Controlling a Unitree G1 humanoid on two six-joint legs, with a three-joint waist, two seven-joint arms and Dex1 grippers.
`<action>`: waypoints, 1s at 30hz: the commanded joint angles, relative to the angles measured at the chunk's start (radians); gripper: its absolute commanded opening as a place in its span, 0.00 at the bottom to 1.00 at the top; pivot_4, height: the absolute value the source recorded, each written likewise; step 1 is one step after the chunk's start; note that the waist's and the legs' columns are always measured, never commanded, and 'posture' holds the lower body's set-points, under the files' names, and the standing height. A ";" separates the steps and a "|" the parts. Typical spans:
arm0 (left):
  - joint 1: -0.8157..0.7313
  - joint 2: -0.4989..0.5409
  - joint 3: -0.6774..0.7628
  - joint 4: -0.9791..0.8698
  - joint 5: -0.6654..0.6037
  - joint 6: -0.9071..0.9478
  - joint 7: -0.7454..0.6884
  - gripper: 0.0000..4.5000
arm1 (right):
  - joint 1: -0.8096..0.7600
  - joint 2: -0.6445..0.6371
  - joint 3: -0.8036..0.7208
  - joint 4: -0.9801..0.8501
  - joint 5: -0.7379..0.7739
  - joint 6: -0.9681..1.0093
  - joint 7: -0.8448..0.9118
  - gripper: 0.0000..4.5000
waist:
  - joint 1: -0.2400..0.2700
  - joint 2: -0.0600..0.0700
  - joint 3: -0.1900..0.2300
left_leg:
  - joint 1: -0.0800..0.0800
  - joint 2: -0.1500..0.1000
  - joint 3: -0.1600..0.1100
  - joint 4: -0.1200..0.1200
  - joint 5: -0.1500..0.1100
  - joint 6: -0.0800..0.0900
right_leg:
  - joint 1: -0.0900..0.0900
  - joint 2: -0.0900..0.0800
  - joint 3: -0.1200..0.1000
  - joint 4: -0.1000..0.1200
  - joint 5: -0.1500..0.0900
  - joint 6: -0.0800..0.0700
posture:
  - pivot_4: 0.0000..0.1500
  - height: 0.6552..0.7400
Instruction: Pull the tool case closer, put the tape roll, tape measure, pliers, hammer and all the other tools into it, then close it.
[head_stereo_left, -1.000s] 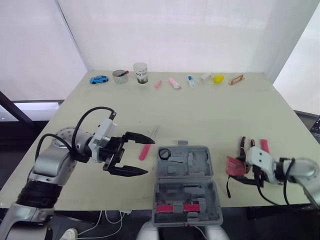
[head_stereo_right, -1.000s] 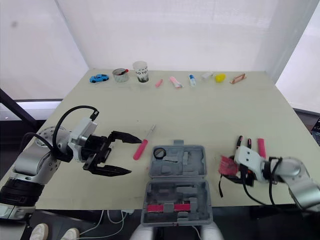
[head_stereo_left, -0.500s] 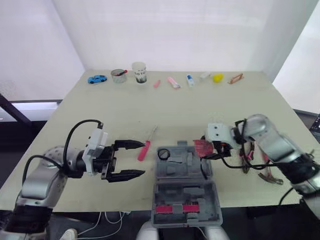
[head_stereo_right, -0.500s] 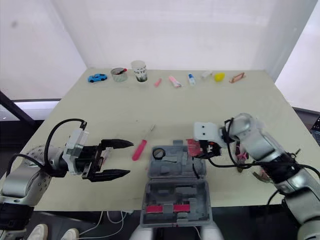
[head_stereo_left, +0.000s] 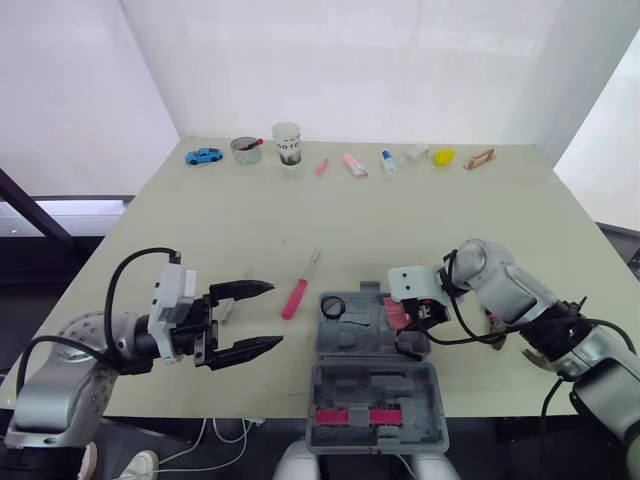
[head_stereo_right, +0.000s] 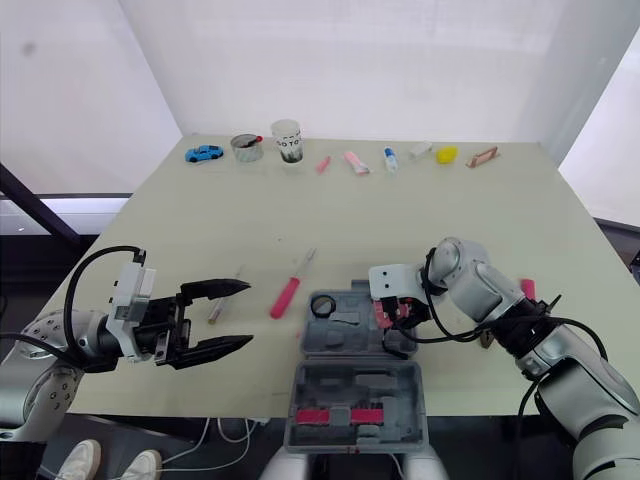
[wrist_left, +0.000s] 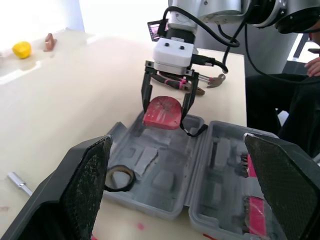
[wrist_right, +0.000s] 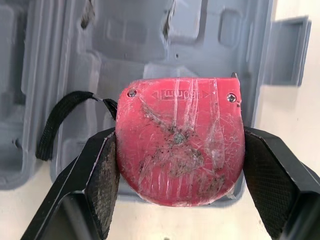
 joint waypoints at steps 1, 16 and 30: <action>0.000 -0.006 0.019 -0.029 -0.011 -0.005 0.001 1.00 | -0.009 0.005 -0.007 0.005 -0.041 0.006 -0.019 0.66 | -0.002 0.000 0.000 | 0.000 0.000 0.000 0.000 0.000 0.000 | 0.000 0.000 0.000 0.000 0.000 0.000 | 1.00 1.00; -0.034 -0.020 -0.011 0.021 0.022 -0.038 -0.044 1.00 | 0.024 0.062 0.010 0.094 -0.169 -0.007 -0.117 0.66 | -0.005 0.000 0.000 | 0.001 0.000 0.000 0.000 0.001 -0.001 | 0.001 0.000 0.000 0.000 0.001 -0.001 | 1.00 1.00; -0.012 -0.033 -0.015 0.023 0.030 -0.052 -0.055 1.00 | 0.038 0.016 -0.074 -0.099 -0.139 0.075 -0.086 0.99 | -0.005 0.000 0.000 | 0.001 0.001 0.000 0.000 0.001 -0.001 | 0.000 0.001 0.000 0.000 0.001 -0.002 | 1.00 1.00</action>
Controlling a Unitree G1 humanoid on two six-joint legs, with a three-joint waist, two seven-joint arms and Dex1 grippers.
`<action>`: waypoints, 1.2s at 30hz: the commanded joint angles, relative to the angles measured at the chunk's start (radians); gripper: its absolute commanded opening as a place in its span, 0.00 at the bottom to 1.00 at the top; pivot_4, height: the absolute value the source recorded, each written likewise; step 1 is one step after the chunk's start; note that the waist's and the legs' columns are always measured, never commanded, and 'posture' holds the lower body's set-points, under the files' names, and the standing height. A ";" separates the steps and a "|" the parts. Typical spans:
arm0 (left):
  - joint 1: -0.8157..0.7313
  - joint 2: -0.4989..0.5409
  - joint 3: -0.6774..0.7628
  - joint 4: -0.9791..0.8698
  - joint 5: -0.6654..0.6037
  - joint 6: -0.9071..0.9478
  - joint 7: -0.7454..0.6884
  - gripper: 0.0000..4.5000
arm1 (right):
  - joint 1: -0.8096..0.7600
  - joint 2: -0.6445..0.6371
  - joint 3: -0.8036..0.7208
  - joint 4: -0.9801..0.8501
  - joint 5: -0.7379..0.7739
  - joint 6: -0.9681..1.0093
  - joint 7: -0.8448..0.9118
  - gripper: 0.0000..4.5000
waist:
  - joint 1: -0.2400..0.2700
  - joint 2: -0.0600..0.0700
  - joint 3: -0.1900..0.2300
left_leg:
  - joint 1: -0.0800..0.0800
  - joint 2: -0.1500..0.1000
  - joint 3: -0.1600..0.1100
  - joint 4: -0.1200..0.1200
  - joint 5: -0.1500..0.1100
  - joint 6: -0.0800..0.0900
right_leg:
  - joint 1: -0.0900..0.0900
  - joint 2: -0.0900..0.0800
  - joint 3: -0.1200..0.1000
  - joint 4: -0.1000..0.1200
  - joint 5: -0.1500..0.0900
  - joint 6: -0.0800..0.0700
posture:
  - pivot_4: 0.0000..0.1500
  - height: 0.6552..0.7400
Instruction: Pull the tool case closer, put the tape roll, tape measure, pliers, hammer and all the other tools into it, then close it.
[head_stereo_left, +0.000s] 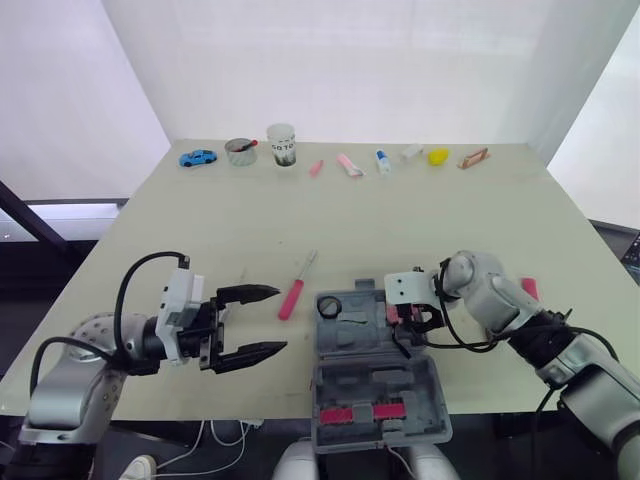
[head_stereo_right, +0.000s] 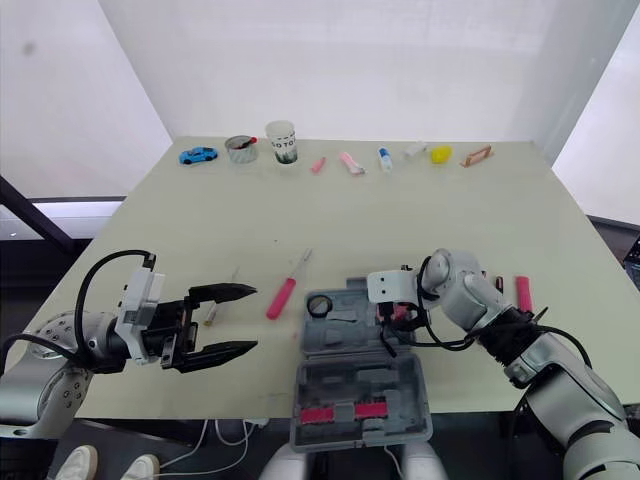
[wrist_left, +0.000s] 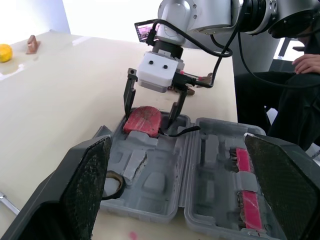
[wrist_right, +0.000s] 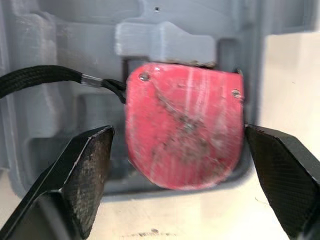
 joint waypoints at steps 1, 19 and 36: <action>0.004 -0.003 0.017 -0.010 -0.003 -0.020 -0.007 1.00 | 0.002 -0.045 -0.072 -0.137 0.020 0.054 0.033 0.99 | 0.001 0.000 0.000 | 0.000 0.000 0.000 0.000 0.000 0.000 | 0.000 0.000 0.000 0.000 0.000 0.000 | 1.00 1.00; -0.028 -0.027 0.002 0.017 0.009 -0.024 0.020 1.00 | 0.295 0.072 -0.485 -0.206 0.390 -0.014 -0.188 0.37 | 0.001 0.000 0.000 | 0.000 0.000 0.000 -0.002 0.000 0.000 | 0.000 0.000 0.000 -0.001 0.000 0.000 | 1.00 1.00; -0.030 -0.034 0.002 0.033 0.025 -0.033 0.024 1.00 | 0.409 0.228 -0.568 0.116 0.554 -0.391 -0.262 0.37 | 0.000 0.000 0.000 | 0.000 0.000 0.000 -0.003 0.000 0.000 | 0.001 0.000 0.001 -0.002 0.000 0.000 | 1.00 1.00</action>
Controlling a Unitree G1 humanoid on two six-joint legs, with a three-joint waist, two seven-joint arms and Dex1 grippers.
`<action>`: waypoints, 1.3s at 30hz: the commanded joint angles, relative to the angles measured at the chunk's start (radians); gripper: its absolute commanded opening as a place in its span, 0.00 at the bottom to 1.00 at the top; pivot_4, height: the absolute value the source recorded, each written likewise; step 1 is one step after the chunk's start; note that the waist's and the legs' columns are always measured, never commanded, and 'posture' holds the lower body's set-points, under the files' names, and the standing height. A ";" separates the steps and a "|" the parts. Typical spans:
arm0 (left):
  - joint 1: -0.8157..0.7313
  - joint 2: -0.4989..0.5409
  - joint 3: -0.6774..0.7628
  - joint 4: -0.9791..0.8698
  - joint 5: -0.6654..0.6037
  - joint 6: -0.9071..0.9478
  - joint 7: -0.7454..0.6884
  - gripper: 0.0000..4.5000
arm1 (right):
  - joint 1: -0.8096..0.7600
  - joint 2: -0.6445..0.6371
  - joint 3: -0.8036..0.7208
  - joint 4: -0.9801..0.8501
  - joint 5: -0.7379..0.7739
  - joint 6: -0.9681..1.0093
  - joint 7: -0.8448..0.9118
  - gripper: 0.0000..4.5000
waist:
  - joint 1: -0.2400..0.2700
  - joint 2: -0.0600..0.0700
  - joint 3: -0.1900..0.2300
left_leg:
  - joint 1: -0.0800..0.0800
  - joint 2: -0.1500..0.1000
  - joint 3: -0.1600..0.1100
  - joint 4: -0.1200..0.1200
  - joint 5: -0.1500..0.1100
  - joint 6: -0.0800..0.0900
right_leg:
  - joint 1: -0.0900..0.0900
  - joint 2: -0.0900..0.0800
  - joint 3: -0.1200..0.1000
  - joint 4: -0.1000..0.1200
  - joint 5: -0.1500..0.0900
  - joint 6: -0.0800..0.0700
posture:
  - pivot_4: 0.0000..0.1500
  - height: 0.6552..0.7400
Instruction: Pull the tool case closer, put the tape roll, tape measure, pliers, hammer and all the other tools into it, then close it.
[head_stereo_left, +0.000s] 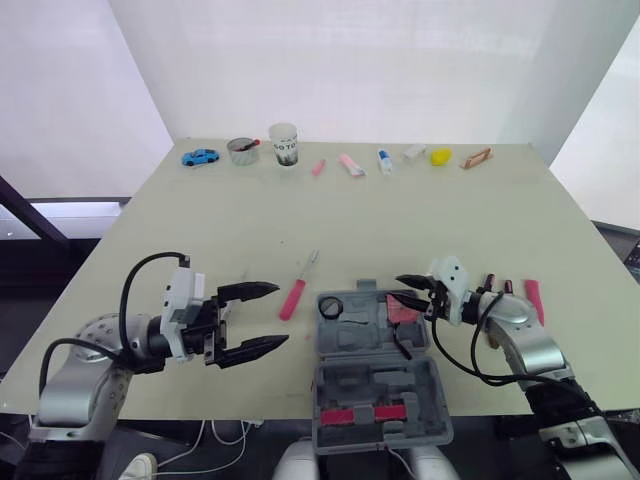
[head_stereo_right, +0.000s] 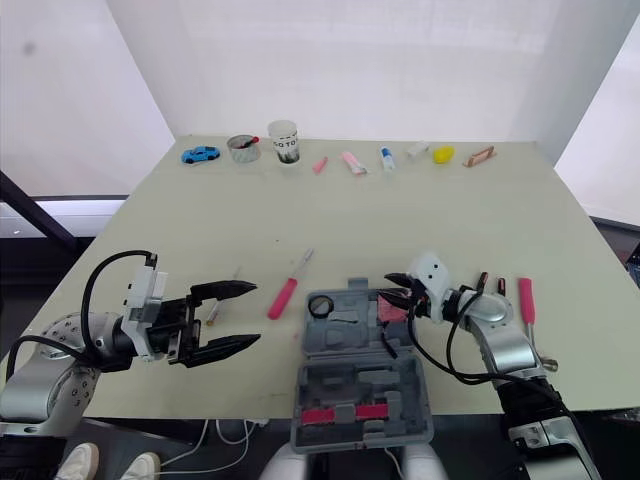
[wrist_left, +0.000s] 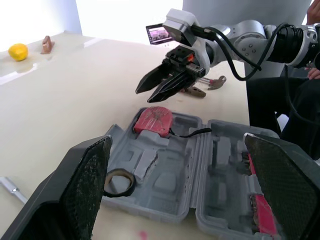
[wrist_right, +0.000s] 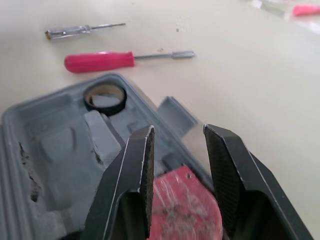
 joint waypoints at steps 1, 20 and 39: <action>-0.006 0.000 0.009 -0.008 -0.001 -0.015 -0.003 1.00 | -0.015 0.016 -0.027 0.078 0.027 -0.071 -0.006 0.37 | -0.001 0.000 0.000 | 0.000 0.000 0.000 0.000 0.000 0.000 | 0.000 0.000 0.000 0.000 0.000 0.000 | 1.00 1.00; -0.016 0.002 0.001 -0.011 0.011 0.004 0.015 1.00 | -0.042 0.000 0.144 0.526 -0.190 -0.175 -0.049 0.37 | -0.004 -0.009 -0.020 | 0.032 0.001 0.001 -0.004 0.000 0.000 | 0.023 0.000 0.008 0.000 -0.003 -0.004 | 1.00 1.00; 0.118 -0.058 0.112 0.073 0.031 -0.001 0.159 1.00 | 0.271 -0.017 -0.179 -0.178 0.216 -0.223 -0.146 0.48 | -0.001 0.002 -0.014 | 0.013 0.001 0.004 -0.008 -0.001 0.000 | 0.005 0.000 0.011 -0.001 -0.002 -0.003 | 1.00 1.00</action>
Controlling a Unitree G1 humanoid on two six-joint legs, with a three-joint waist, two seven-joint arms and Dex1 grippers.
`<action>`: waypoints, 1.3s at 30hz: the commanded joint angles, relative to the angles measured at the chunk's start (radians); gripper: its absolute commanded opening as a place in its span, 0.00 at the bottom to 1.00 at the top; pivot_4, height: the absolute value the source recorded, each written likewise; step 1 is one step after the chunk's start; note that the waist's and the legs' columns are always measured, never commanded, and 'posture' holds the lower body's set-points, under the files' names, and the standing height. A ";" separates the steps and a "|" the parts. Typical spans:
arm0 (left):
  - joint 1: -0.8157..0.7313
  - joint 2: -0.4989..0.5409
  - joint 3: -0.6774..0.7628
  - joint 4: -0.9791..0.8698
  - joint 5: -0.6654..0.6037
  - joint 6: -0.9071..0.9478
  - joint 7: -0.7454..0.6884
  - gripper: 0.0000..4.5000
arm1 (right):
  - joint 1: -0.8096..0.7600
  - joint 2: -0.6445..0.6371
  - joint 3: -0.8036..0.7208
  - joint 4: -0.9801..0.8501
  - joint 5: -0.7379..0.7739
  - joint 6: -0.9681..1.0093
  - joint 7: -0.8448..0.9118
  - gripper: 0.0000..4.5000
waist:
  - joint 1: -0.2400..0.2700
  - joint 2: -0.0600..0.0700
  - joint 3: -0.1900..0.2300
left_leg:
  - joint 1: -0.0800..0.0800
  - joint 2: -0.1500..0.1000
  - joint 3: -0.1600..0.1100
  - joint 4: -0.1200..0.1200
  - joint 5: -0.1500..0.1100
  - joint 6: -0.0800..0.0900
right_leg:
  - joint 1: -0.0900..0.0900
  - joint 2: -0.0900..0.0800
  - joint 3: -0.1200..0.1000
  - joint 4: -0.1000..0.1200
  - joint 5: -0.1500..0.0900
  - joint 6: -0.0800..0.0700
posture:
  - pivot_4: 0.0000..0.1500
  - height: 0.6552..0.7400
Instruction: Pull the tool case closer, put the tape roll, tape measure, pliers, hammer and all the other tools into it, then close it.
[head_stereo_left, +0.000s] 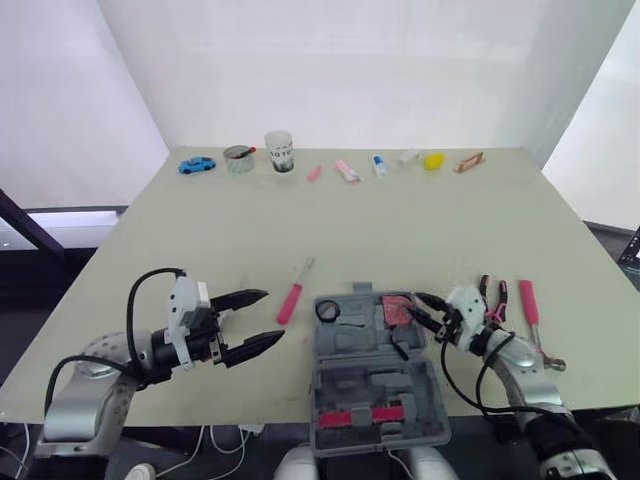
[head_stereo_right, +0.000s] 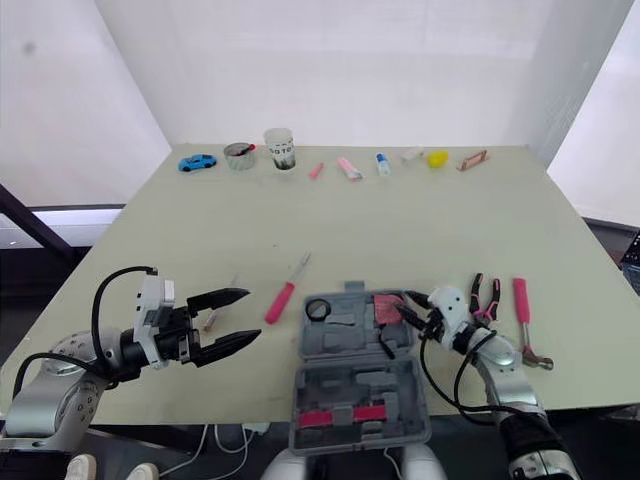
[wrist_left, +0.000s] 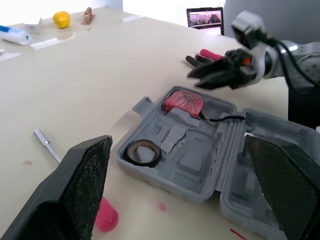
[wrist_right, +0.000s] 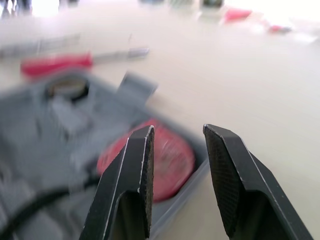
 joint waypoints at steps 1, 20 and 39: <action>0.037 -0.001 0.079 0.035 -0.006 -0.035 0.014 1.00 | 0.096 -0.052 -0.086 -0.175 0.071 0.042 -0.017 0.52 | 0.002 0.000 0.000 | 0.000 0.000 0.000 -0.001 0.000 0.000 | 0.000 0.000 0.000 -0.001 0.000 0.000 | 1.00 1.00; 0.275 -0.053 0.261 0.204 0.023 -0.183 0.041 1.00 | 0.723 -0.055 -0.500 -0.351 0.257 0.016 -0.048 0.98 | 0.003 -0.002 0.001 | 0.003 0.002 0.005 -0.005 -0.003 -0.004 | -0.002 -0.010 0.002 -0.004 -0.004 0.003 | 1.00 1.00; 0.059 0.050 0.145 0.266 0.044 -0.210 -0.145 1.00 | 0.804 0.002 -0.437 -0.525 0.182 0.107 -0.194 0.98 | 0.003 -0.002 0.001 | 0.001 0.001 0.005 -0.013 -0.001 -0.001 | -0.002 -0.013 -0.001 -0.012 -0.002 -0.001 | 1.00 1.00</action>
